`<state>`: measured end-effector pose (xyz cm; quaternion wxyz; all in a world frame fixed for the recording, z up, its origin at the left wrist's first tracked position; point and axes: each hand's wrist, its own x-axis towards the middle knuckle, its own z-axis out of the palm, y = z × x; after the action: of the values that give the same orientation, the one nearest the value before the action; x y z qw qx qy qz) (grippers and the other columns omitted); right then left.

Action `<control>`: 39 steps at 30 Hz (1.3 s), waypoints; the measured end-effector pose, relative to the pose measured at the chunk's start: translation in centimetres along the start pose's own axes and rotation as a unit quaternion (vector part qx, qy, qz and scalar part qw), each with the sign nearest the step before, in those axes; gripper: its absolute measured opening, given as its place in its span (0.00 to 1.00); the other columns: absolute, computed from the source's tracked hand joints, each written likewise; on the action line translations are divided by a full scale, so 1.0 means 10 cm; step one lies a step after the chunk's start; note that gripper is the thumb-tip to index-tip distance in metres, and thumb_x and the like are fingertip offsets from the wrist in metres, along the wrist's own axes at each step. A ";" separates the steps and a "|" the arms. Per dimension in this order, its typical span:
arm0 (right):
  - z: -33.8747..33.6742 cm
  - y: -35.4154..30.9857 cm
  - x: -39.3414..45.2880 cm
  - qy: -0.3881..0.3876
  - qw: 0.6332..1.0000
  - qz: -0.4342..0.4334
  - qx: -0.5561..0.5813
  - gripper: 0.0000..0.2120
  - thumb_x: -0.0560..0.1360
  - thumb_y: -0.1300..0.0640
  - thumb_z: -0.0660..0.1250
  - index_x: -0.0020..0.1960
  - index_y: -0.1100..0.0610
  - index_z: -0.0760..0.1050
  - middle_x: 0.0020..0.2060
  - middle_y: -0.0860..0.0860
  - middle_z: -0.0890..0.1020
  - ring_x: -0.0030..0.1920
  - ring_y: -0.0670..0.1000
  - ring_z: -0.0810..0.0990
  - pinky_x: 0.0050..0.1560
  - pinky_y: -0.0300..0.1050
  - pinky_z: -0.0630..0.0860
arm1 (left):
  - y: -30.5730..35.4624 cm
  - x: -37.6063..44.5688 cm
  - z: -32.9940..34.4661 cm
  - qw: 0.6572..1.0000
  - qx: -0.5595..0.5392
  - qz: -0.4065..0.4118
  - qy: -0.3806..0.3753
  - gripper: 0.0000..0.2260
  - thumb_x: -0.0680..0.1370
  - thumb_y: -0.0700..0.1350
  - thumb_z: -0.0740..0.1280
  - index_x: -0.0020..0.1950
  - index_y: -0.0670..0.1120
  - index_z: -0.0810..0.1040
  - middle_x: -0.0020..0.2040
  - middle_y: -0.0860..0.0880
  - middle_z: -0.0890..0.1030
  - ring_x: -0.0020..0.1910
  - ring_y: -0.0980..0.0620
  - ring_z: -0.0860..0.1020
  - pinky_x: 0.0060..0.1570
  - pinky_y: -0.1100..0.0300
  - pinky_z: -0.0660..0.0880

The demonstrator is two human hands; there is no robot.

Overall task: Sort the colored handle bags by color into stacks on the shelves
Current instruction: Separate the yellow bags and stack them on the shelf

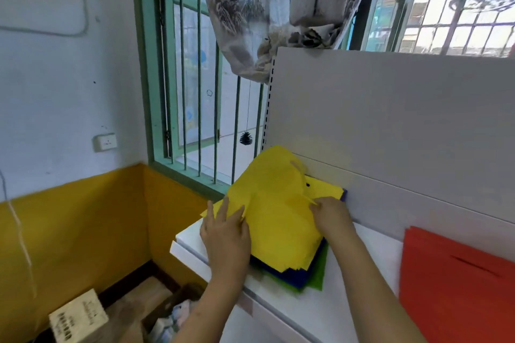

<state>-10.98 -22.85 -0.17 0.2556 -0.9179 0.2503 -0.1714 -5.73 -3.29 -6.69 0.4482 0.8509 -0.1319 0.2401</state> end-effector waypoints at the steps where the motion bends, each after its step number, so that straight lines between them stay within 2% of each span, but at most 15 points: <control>1: -0.12 0.02 -0.14 0.023 1.000 -0.004 0.016 0.16 0.82 0.56 0.58 0.41 0.61 0.78 0.42 0.55 0.79 0.46 0.56 0.78 0.35 0.43 0.63 | 0.13 -0.05 -0.05 0.999 -0.052 -0.011 -0.011 0.12 0.80 0.44 0.65 0.62 0.52 0.81 0.75 0.47 0.67 0.78 0.42 0.56 0.73 0.40 0.59; 3: -0.35 0.10 -0.41 0.083 0.996 0.007 0.010 0.16 0.81 0.56 0.59 0.40 0.61 0.78 0.37 0.54 0.77 0.44 0.57 0.78 0.34 0.46 0.59 | 0.42 -0.17 -0.14 0.992 -0.113 -0.018 -0.042 0.14 0.83 0.45 0.61 0.67 0.55 0.77 0.79 0.45 0.59 0.77 0.43 0.57 0.71 0.45 0.64; 6: -0.74 0.33 -0.84 0.188 0.981 0.045 -0.003 0.12 0.79 0.57 0.62 0.44 0.64 0.79 0.42 0.61 0.81 0.48 0.61 0.79 0.37 0.48 0.55 | 0.79 -0.34 -0.18 0.982 -0.158 -0.012 -0.102 0.16 0.84 0.49 0.57 0.72 0.57 0.72 0.79 0.46 0.57 0.75 0.47 0.62 0.58 0.59 0.68; 9: -1.13 0.61 -1.41 0.281 0.955 0.093 0.017 0.12 0.78 0.58 0.62 0.47 0.66 0.79 0.53 0.63 0.81 0.55 0.62 0.77 0.43 0.49 0.61 | 1.18 -0.57 -0.10 0.957 -0.246 0.032 -0.148 0.16 0.84 0.47 0.58 0.71 0.51 0.74 0.72 0.47 0.72 0.69 0.48 0.70 0.64 0.56 0.68; 11: -1.38 0.85 -1.79 0.329 0.935 0.128 0.036 0.10 0.78 0.61 0.63 0.52 0.66 0.80 0.61 0.62 0.78 0.61 0.60 0.75 0.52 0.45 0.63 | 1.50 -0.83 -0.05 0.941 -0.290 0.047 -0.165 0.14 0.83 0.44 0.60 0.66 0.47 0.77 0.62 0.49 0.78 0.60 0.51 0.75 0.57 0.59 0.69; 14: -1.74 1.27 -2.37 0.372 0.909 0.182 0.054 0.16 0.78 0.57 0.65 0.62 0.64 0.77 0.71 0.59 0.70 0.70 0.56 0.69 0.62 0.39 0.62 | 1.99 -1.33 0.01 0.918 -0.330 0.063 -0.208 0.12 0.79 0.42 0.65 0.62 0.48 0.80 0.58 0.51 0.80 0.56 0.54 0.76 0.54 0.58 0.70; 17: -2.07 1.78 -2.96 0.437 0.866 0.215 0.118 0.27 0.77 0.46 0.68 0.68 0.62 0.73 0.71 0.53 0.70 0.69 0.45 0.68 0.61 0.30 0.61 | 2.49 -1.91 0.11 0.891 -0.356 0.083 -0.270 0.12 0.77 0.49 0.71 0.59 0.49 0.82 0.57 0.55 0.81 0.55 0.57 0.77 0.55 0.60 0.70; 21: -2.55 2.55 -3.60 0.511 0.828 0.222 0.067 0.16 0.78 0.55 0.68 0.62 0.63 0.78 0.72 0.53 0.70 0.71 0.49 0.68 0.69 0.41 0.64 | 3.18 -2.66 0.33 0.858 -0.398 0.092 -0.310 0.04 0.76 0.46 0.71 0.49 0.51 0.84 0.48 0.55 0.83 0.50 0.56 0.80 0.49 0.59 0.73; 24: -2.92 3.07 -3.99 0.520 0.816 0.252 0.036 0.13 0.78 0.62 0.66 0.61 0.60 0.79 0.73 0.52 0.68 0.68 0.51 0.72 0.62 0.34 0.65 | 3.60 -3.18 0.52 0.857 -0.393 0.074 -0.324 0.12 0.75 0.36 0.69 0.49 0.54 0.83 0.47 0.52 0.84 0.49 0.51 0.81 0.46 0.58 0.74; 26: -3.16 3.39 -4.21 0.532 0.806 0.259 0.014 0.13 0.77 0.64 0.66 0.60 0.58 0.80 0.74 0.53 0.66 0.65 0.52 0.74 0.56 0.31 0.65 | 3.86 -3.48 0.57 0.856 -0.397 0.071 -0.324 0.17 0.73 0.32 0.67 0.52 0.53 0.82 0.52 0.50 0.82 0.50 0.53 0.79 0.47 0.64 0.73; 29: -3.49 3.83 -4.42 0.544 0.790 0.280 0.042 0.13 0.76 0.66 0.67 0.58 0.57 0.80 0.74 0.56 0.65 0.68 0.54 0.71 0.60 0.40 0.71 | 4.16 -3.72 0.65 0.870 -0.370 0.052 -0.321 0.28 0.71 0.28 0.66 0.69 0.46 0.74 0.63 0.43 0.71 0.44 0.67 0.72 0.39 0.74 0.65; 32: -3.70 4.23 -4.52 0.521 0.803 0.285 0.056 0.14 0.76 0.65 0.67 0.60 0.57 0.79 0.61 0.55 0.78 0.59 0.53 0.77 0.54 0.39 0.70 | 4.33 -3.82 0.83 0.860 -0.326 0.014 -0.392 0.37 0.71 0.28 0.67 0.77 0.48 0.64 0.67 0.43 0.66 0.50 0.56 0.71 0.43 0.65 0.66; 33: -3.75 4.34 -4.51 0.512 0.809 0.284 0.055 0.14 0.76 0.65 0.67 0.61 0.57 0.79 0.58 0.54 0.80 0.56 0.52 0.77 0.52 0.38 0.69 | 4.37 -3.83 0.90 0.850 -0.325 0.006 -0.416 0.36 0.71 0.28 0.68 0.76 0.49 0.65 0.65 0.44 0.69 0.50 0.52 0.74 0.41 0.63 0.68; 35: -3.85 4.56 -4.46 0.500 0.817 0.282 0.061 0.14 0.77 0.64 0.65 0.61 0.56 0.79 0.56 0.53 0.80 0.54 0.51 0.77 0.49 0.38 0.68 | 4.42 -3.83 1.04 0.838 -0.326 0.001 -0.438 0.29 0.72 0.28 0.67 0.71 0.47 0.72 0.56 0.47 0.76 0.43 0.57 0.75 0.37 0.64 0.69; 39: -4.08 4.95 -4.18 0.493 0.822 0.274 0.081 0.14 0.77 0.66 0.63 0.59 0.55 0.80 0.49 0.51 0.80 0.41 0.47 0.75 0.37 0.35 0.68 | 4.48 -3.73 1.35 0.826 -0.272 0.004 -0.493 0.16 0.71 0.34 0.71 0.57 0.46 0.81 0.51 0.39 0.81 0.41 0.49 0.79 0.44 0.55 0.76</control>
<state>-81.59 -52.46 -2.43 0.2081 -0.5807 0.5695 -0.5433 -53.22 -39.38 -1.53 0.5357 0.6992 -0.3985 -0.2557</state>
